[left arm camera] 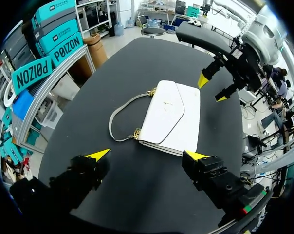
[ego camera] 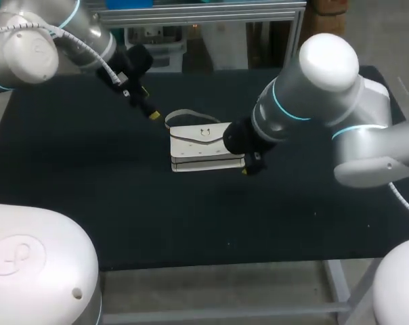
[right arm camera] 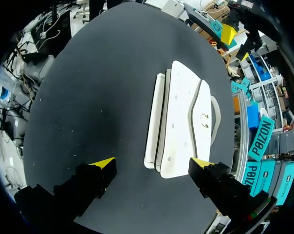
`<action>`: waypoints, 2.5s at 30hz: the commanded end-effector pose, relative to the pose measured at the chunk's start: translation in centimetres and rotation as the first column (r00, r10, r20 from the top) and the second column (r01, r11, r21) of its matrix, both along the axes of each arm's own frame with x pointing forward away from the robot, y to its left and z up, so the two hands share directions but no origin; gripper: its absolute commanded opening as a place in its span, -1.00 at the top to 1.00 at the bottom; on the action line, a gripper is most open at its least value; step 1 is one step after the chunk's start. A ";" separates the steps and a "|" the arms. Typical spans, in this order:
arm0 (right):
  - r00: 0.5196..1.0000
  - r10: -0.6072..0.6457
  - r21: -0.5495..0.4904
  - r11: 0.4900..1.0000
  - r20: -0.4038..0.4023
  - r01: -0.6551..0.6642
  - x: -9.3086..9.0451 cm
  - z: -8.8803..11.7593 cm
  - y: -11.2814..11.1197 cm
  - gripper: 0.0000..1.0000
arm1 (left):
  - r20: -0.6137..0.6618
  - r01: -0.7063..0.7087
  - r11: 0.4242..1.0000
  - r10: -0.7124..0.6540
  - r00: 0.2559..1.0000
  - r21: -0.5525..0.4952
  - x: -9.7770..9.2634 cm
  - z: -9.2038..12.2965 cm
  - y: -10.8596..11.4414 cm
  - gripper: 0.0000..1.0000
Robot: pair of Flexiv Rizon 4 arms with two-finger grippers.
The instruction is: Pick up the bag, open it, inspect its contents, close it, and place it on the opposite side
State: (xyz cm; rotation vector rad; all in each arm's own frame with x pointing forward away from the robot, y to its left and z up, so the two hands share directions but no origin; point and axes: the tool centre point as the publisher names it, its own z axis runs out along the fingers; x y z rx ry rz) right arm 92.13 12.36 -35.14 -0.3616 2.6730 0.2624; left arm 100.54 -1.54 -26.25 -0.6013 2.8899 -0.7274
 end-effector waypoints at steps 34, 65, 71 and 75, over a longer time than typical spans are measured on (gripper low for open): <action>0.988 -0.032 -0.106 0.993 0.150 0.048 4.4 -2.7 2.3 0.05 | 0.009 0.287 0.955 -0.289 0.957 0.074 -0.3 -2.6 -1.5 -1.00; 0.966 -0.082 -0.109 0.988 0.245 0.111 3.9 -4.5 2.6 1.00 | 0.176 0.477 0.872 -0.489 0.855 0.104 -1.4 -5.1 -2.5 -1.00; 0.966 -0.099 -0.107 0.986 0.240 0.128 3.6 -4.8 2.8 1.00 | 0.260 0.498 0.858 -0.512 0.819 0.125 -1.7 -5.6 -3.3 -1.00; 0.964 -0.112 -0.115 0.983 0.242 0.143 3.5 -4.7 3.0 1.00 | 0.303 0.499 0.855 -0.516 0.801 0.139 -1.7 -5.3 -3.6 -1.00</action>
